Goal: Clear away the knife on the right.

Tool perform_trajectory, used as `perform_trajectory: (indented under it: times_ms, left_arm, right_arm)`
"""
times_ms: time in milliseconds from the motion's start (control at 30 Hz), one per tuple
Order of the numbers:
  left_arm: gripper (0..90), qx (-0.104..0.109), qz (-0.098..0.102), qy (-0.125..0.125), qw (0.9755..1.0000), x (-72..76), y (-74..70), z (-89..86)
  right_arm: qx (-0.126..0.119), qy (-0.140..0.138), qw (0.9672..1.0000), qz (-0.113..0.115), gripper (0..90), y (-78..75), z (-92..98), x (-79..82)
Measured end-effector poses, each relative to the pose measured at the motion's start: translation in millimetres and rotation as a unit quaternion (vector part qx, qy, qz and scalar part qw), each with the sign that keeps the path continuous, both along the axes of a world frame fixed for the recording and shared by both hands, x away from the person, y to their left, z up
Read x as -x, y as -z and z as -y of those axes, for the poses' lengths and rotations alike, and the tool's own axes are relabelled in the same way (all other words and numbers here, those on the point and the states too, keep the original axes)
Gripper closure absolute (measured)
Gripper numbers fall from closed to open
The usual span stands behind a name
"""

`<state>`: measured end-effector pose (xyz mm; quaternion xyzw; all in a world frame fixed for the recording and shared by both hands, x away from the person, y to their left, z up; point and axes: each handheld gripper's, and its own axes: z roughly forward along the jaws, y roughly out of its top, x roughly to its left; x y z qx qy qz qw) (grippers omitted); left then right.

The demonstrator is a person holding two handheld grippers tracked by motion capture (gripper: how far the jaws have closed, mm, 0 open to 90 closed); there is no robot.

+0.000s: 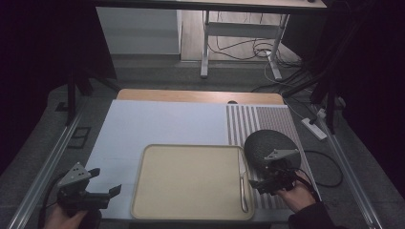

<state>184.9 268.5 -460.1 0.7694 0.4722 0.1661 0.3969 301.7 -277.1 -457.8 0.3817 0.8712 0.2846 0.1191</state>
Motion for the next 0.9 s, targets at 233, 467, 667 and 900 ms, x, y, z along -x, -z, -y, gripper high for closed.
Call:
perform_trajectory:
  times_ms: [233, 467, 667, 900]
  left_arm:
    - [3.5, 0.002, 0.000, 0.000, 1.0000, -0.2, 0.1, -0.2]
    - [3.5, 0.004, -0.001, -0.001, 1.0000, -0.2, 0.1, -0.7]
    - [3.4, 0.006, -0.001, -0.001, 1.0000, -0.1, 0.1, -1.3]
    - [3.4, 0.005, 0.000, -0.001, 1.0000, 0.4, 0.2, -1.4]
  right_arm:
    - [-0.004, 0.021, 0.9998, 0.001, 0.0, -0.7, 13.5, 9.5]
    - [-0.012, 0.032, 0.9993, 0.014, 0.0, -4.3, 22.4, 18.7]
    - [-0.009, 0.038, 0.9990, 0.021, 0.0, -8.1, 26.6, 25.8]
    - [-0.005, 0.052, 0.9983, 0.026, 0.0, -11.9, 34.4, 34.6]
